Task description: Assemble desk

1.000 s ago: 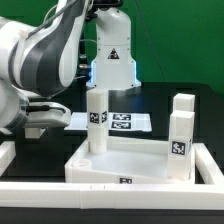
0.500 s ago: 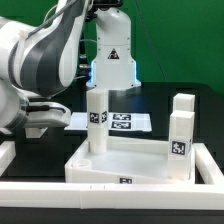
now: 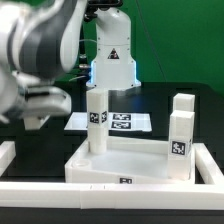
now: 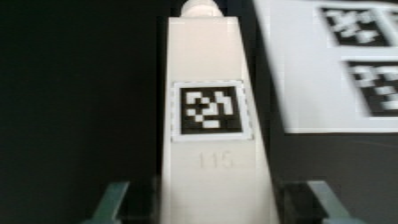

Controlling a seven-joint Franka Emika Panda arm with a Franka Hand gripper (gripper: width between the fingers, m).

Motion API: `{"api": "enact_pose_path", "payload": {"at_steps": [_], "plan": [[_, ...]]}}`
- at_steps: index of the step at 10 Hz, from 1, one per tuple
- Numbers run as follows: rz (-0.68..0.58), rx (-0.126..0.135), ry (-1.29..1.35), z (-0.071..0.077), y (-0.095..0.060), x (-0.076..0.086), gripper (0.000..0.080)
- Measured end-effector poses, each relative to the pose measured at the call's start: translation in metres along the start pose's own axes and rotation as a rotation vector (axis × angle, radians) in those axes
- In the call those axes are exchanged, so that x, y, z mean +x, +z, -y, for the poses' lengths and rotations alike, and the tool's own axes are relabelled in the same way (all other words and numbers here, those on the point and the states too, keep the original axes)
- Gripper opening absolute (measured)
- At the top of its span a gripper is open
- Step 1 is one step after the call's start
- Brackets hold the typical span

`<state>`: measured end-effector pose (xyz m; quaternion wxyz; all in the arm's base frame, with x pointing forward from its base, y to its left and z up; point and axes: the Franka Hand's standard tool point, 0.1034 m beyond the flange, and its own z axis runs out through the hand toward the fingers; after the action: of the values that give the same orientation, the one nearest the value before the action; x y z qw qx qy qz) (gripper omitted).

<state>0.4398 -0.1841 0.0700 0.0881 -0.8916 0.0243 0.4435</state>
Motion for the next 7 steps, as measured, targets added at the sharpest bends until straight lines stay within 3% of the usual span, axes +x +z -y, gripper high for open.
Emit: {"api": "enact_pose_path", "payload": {"at_steps": [2,3,4,5,6,7], "plan": [[-0.037,0.009,0.042,0.012,-0.039,-0.021,0.0287],[-0.047,0.021,0.065,0.014,-0.048,-0.031,0.0287],[-0.097,0.01,0.072,0.004,-0.048,-0.022,0.0287],[-0.201,-0.013,0.064,0.004,-0.055,-0.014,0.0287],[-0.238,-0.012,0.059,0.007,-0.054,-0.019,0.0287],[-0.319,-0.03,0.061,0.005,-0.06,-0.014,0.0287]]}}
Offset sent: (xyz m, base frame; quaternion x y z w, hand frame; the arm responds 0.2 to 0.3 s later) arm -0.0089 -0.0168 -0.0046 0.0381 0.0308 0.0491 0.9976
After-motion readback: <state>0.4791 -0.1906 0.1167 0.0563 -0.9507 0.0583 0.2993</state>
